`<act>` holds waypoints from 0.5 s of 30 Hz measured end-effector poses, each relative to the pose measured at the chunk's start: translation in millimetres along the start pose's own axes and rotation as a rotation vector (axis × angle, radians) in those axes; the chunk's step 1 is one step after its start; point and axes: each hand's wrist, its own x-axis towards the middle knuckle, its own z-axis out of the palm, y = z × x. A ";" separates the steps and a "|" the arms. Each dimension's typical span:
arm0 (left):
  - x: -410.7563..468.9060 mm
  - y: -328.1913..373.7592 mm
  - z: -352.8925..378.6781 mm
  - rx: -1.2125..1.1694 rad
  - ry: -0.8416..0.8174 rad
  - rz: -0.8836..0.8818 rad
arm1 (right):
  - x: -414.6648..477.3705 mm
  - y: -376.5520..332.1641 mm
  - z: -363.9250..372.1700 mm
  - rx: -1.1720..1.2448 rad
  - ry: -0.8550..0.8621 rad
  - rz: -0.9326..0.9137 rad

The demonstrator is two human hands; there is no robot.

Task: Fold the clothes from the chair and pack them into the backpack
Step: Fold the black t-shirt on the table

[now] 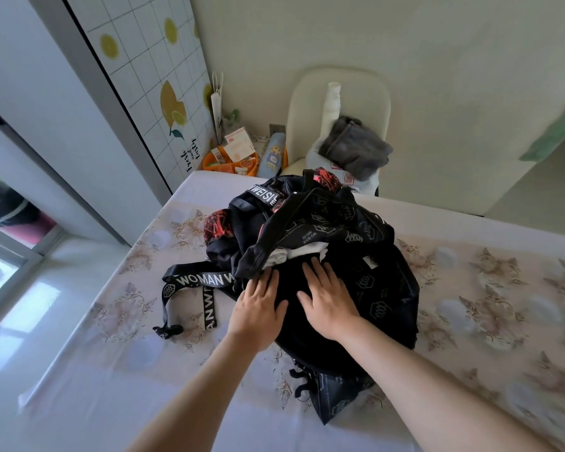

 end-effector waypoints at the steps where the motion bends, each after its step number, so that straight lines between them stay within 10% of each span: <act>1: -1.2 -1.6 0.0 0.000 -0.026 -0.018 | 5.7 -1.6 -2.7 0.024 -0.071 0.027; 7: 9.7 7.9 -15.3 -0.047 -0.137 -0.098 | 16.9 2.6 -21.3 0.064 -0.299 0.082; 15: 7.2 84.7 -52.4 -0.120 -0.037 -0.155 | -47.4 38.4 -70.1 -0.039 -0.024 0.000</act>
